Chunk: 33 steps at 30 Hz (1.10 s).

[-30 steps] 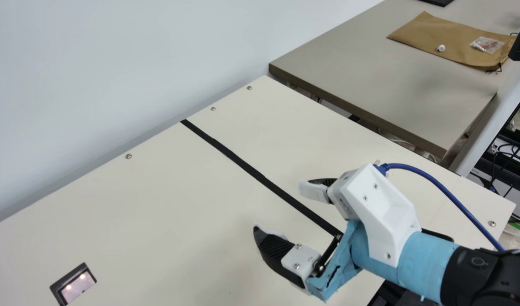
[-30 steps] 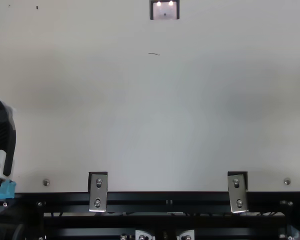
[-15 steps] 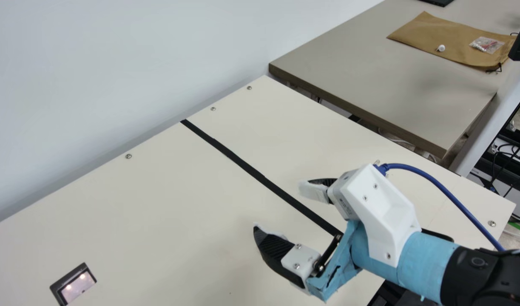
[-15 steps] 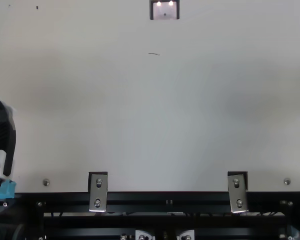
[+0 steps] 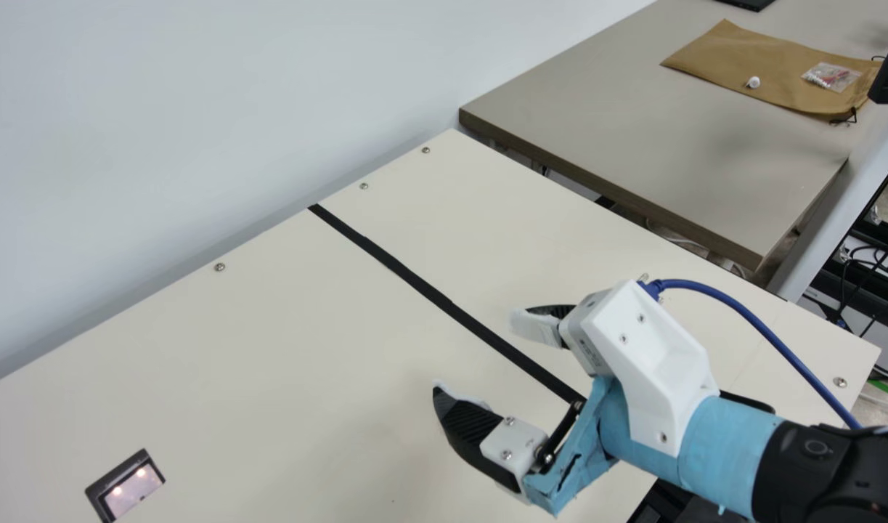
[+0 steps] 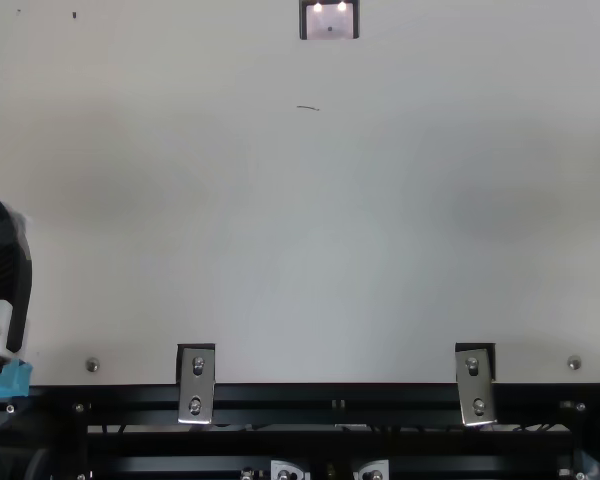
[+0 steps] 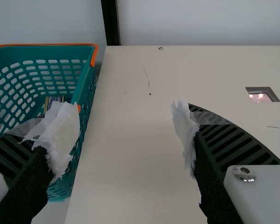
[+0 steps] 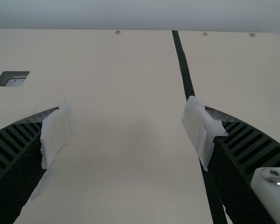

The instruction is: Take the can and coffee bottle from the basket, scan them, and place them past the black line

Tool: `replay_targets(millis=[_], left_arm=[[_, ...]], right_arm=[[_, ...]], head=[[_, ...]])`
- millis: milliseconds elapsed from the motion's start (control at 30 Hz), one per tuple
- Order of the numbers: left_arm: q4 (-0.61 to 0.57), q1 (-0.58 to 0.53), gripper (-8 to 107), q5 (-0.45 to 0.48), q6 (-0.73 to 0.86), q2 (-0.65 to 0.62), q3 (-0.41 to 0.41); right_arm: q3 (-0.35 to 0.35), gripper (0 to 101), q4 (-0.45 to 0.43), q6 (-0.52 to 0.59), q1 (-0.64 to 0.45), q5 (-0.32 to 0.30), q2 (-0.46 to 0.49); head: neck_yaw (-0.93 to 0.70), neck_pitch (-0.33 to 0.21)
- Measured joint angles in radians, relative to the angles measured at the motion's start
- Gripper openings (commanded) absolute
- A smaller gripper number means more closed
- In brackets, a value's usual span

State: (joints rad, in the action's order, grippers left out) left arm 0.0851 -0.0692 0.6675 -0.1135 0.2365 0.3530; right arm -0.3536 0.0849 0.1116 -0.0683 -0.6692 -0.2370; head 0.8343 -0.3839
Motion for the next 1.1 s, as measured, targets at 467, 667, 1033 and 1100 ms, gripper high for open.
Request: replay_targets(millis=[467,667,1033,1100], left_arm=[[0.000,0.000,90,0.000,0.000,0.000,0.000],[0.000,0.000,90,0.000,0.000,0.000,0.000],[0.000,0.000,90,0.000,0.000,0.000,0.000],[0.000,0.000,90,0.000,0.000,0.000,0.000]], right_arm=[[-0.210,101,0.010,-0.112,0.030,-0.208,0.011],[-0.358,101,0.053,-0.234,0.101,-0.358,0.051],[-0.614,101,0.096,-0.578,0.289,-0.555,0.059],[-0.647,101,0.117,-0.653,0.325,-0.554,0.059]], head=[[0.000,0.000],[0.000,0.000],[0.000,0.000],[0.000,0.000]])
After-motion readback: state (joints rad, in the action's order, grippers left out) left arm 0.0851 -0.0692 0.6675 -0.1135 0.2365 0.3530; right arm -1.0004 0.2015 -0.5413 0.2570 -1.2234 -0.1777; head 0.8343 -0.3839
